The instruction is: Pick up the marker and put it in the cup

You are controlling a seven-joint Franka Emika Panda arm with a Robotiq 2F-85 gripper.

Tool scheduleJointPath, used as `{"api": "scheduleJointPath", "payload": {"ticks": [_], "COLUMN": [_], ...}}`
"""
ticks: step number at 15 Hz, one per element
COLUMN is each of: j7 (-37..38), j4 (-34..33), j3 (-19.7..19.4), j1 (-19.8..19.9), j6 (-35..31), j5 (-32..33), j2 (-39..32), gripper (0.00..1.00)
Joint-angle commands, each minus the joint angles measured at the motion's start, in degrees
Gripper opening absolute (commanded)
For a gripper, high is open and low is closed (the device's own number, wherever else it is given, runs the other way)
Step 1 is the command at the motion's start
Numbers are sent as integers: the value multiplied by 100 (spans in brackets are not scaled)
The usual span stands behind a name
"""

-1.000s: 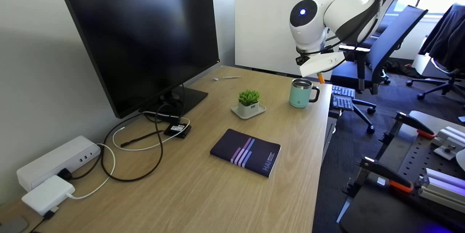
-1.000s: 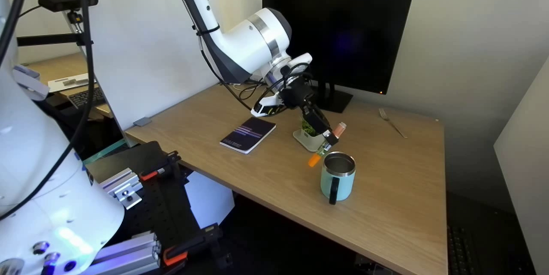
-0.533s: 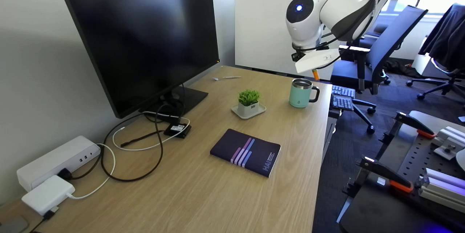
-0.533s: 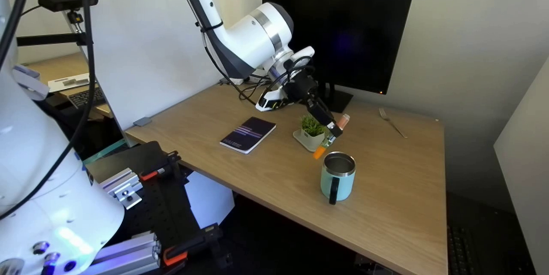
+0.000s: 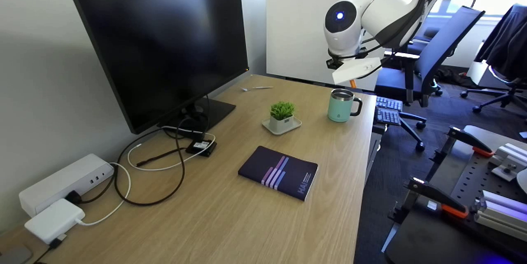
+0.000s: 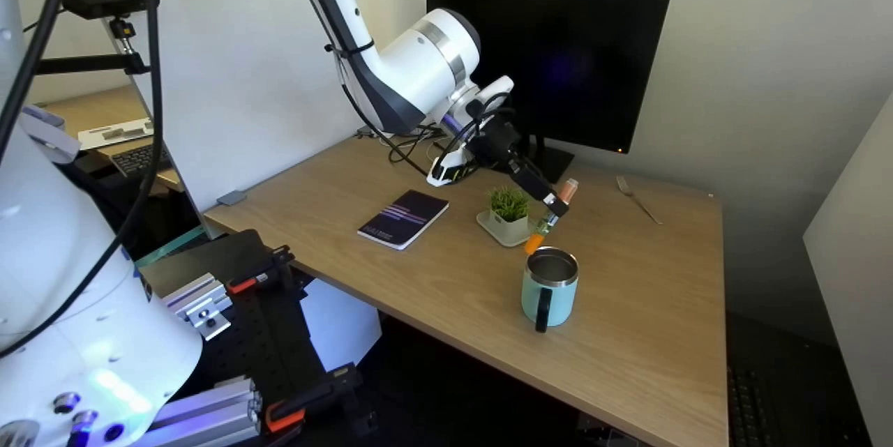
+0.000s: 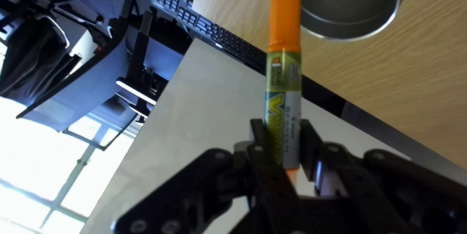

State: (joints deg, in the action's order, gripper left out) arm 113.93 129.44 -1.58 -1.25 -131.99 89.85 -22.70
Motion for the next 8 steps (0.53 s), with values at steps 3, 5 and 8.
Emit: {"api": "scheduleJointPath", "payload": {"ticks": [3, 5, 8], "j7": [577, 752, 1065], "j4": [-345, -470, -653], "j3": [85, 97, 106], "j1": [135, 174, 223], "j6": [29, 13, 32], "j5": [727, 909, 1219], "j2": [-488, -687, -980], "gripper": [6, 6, 6]}}
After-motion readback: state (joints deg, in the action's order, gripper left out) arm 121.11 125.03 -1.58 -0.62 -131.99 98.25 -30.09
